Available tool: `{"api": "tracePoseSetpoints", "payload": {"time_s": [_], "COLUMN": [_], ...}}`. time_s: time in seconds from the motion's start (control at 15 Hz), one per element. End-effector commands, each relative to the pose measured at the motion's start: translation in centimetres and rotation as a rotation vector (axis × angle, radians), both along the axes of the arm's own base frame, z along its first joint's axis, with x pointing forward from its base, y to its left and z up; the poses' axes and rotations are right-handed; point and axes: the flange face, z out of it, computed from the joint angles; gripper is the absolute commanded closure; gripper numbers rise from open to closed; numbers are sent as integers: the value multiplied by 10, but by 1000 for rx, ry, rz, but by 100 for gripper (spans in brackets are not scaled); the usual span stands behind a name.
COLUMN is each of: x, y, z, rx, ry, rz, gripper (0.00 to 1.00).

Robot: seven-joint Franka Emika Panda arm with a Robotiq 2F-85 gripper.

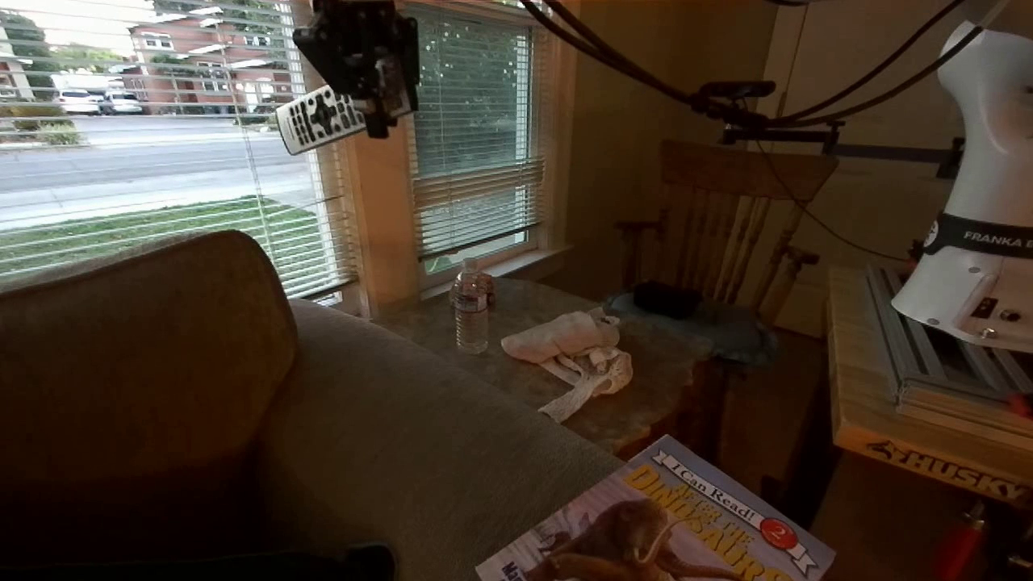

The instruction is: Put the grey remote control on the table.

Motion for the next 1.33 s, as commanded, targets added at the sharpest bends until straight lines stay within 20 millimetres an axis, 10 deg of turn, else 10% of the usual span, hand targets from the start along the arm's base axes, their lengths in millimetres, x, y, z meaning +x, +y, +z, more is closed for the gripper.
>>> {"api": "tracePoseSetpoints", "payload": {"time_s": [0.0, 0.53, 0.6, 1.0, 1.27], "x": [-10, -9, -8, -6, -16], "y": [14, 39, 33, 35, 40], "z": [17, 33, 24, 27, 15], "rx": [56, 201, 169, 190, 157], "ry": [-75, -264, -214, -232, -121], "rz": [-165, -360, -337, -344, -114], "gripper": [96, 96, 85, 96, 96]}}
